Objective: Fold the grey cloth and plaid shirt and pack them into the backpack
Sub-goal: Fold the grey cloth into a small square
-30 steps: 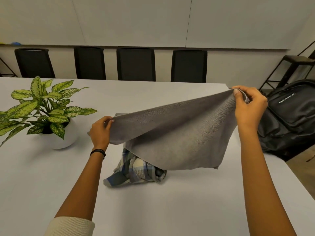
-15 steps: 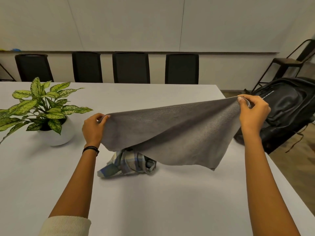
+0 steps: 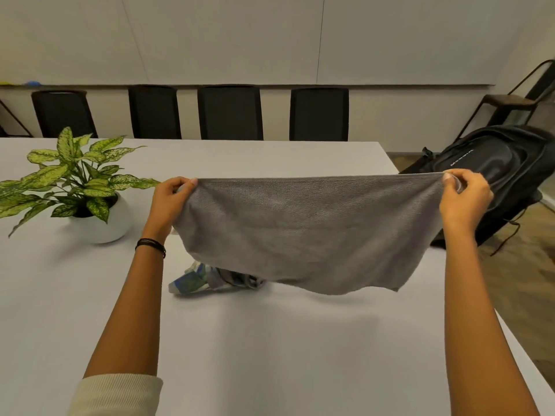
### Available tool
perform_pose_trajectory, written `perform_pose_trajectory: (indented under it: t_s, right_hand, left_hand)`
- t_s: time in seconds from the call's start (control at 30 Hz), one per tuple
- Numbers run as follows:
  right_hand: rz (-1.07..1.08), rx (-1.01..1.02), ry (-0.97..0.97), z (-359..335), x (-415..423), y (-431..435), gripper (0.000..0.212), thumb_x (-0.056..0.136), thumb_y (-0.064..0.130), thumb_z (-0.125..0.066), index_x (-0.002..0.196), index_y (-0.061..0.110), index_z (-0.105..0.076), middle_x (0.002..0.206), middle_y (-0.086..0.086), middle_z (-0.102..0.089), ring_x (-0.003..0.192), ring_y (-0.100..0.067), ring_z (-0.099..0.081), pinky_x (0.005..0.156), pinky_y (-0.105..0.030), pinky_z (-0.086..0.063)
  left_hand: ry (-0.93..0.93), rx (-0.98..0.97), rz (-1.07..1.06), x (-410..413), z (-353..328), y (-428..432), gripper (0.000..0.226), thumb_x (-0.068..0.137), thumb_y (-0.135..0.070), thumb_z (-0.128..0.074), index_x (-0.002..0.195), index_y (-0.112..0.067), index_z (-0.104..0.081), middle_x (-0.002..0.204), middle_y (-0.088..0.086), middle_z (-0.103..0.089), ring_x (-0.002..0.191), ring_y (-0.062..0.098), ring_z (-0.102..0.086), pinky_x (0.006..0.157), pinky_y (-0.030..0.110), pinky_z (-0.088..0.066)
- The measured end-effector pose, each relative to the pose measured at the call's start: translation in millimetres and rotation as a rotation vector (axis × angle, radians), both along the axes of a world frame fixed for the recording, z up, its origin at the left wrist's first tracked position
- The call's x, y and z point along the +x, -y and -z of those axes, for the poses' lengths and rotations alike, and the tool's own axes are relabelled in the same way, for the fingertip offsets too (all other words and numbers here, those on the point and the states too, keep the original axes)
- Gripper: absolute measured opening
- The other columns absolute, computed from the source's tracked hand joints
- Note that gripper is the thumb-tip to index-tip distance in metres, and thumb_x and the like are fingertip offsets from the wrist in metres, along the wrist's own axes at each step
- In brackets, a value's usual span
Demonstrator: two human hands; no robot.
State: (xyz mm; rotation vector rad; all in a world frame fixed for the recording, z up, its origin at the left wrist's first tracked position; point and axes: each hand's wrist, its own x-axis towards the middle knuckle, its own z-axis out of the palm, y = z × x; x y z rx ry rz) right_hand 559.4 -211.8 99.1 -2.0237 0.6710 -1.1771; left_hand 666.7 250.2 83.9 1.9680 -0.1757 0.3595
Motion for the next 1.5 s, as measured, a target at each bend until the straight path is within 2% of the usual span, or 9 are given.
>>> perform_pose_trajectory:
  t_s: [0.1,0.23,0.47,0.63,0.77,0.9,1.03,1.33,1.5]
  right_hand:
    - [0.047,-0.055,-0.128,6.2,-1.3,7.0,0.019,0.092,0.015,-0.054,0.102,0.007,-0.067,0.117,-0.015,-0.056,0.110,-0.029,-0.051,0.092,-0.038,-0.044]
    - [0.067,-0.022,-0.218,10.3,-2.2,7.2,0.019,0.093,0.017,-0.052,0.102,0.010,-0.067,0.109,-0.016,-0.064,0.101,-0.033,-0.059,0.088,-0.047,-0.049]
    - [-0.090,0.206,-0.099,21.1,6.8,-1.1,0.017,0.097,0.012,-0.045,0.106,0.006,-0.058,0.098,-0.005,-0.056,0.073,-0.015,-0.064,0.056,-0.022,-0.053]
    - [-0.090,0.173,-0.065,22.9,10.8,-2.2,0.016,0.095,0.016,-0.045,0.099,0.010,-0.059,0.099,-0.012,-0.063,0.097,-0.029,-0.060,0.087,-0.042,-0.052]
    - [-0.089,0.145,-0.027,20.2,4.6,-6.5,0.022,0.096,0.012,-0.042,0.106,0.001,-0.058,0.107,-0.016,-0.061,0.101,-0.026,-0.055,0.084,-0.025,-0.042]
    - [-0.060,0.129,0.030,28.8,-6.2,-6.5,0.022,0.096,0.014,-0.042,0.104,0.002,-0.058,0.104,-0.016,-0.062,0.091,-0.022,-0.056,0.084,-0.027,-0.047]
    - [0.001,0.134,0.024,48.1,-22.4,-13.2,0.022,0.095,0.013,-0.042,0.102,0.000,-0.059,0.107,-0.018,-0.061,0.091,-0.023,-0.055,0.073,-0.011,-0.034]
    - [0.226,0.092,-0.073,108.9,-65.1,-29.1,0.022,0.085,0.017,-0.044,0.091,0.005,-0.062,0.130,-0.011,-0.045,0.119,-0.029,-0.040,0.101,-0.042,-0.035]
    - [0.207,0.140,-0.024,153.3,-92.0,-36.8,0.024,0.086,0.016,-0.039,0.094,0.002,-0.057,0.124,-0.015,-0.051,0.115,-0.031,-0.048,0.102,-0.047,-0.037]
  left_hand:
    - [-0.131,0.040,0.082,-4.1,-8.0,-4.2,0.021,0.090,-0.031,-0.057,0.072,-0.022,-0.063,0.063,-0.015,-0.062,0.068,0.004,-0.052,0.063,0.013,-0.041]
    - [-0.123,0.161,0.075,-6.3,-7.4,-7.3,0.020,0.087,-0.030,-0.062,0.071,-0.019,-0.065,0.075,0.006,-0.060,0.069,0.008,-0.051,0.066,0.022,-0.040]
    - [0.034,0.307,-0.196,-11.0,6.5,1.3,0.027,0.086,-0.033,-0.063,0.076,-0.009,-0.067,0.083,0.009,-0.065,0.081,0.019,-0.055,0.070,0.030,-0.040]
    - [0.091,0.342,-0.292,-15.6,10.8,3.4,0.032,0.091,-0.034,-0.056,0.085,-0.005,-0.067,0.092,0.014,-0.067,0.091,0.026,-0.060,0.073,0.033,-0.043]
    - [0.134,0.258,-0.313,-21.5,10.0,3.0,0.034,0.092,-0.034,-0.054,0.084,-0.003,-0.066,0.081,0.007,-0.061,0.080,0.020,-0.054,0.069,0.032,-0.041]
    - [0.117,0.210,-0.192,-28.0,15.5,-4.4,0.028,0.093,-0.028,-0.053,0.082,-0.003,-0.062,0.074,0.005,-0.055,0.063,0.002,-0.045,0.059,0.014,-0.034]
    - [0.056,0.168,-0.051,-41.6,32.1,-9.6,0.024,0.096,-0.023,-0.048,0.079,-0.007,-0.055,0.068,-0.003,-0.048,0.061,0.002,-0.043,0.056,0.010,-0.032]
    - [-0.264,0.136,0.275,-89.2,68.8,-38.1,0.029,0.098,-0.027,-0.041,0.074,-0.020,-0.055,0.063,-0.019,-0.056,0.071,0.004,-0.049,0.064,0.018,-0.037]
    - [-0.432,0.149,0.409,-108.3,102.5,-52.4,0.028,0.096,-0.031,-0.042,0.084,-0.018,-0.063,0.088,0.000,-0.064,0.086,0.011,-0.058,0.070,0.020,-0.045]
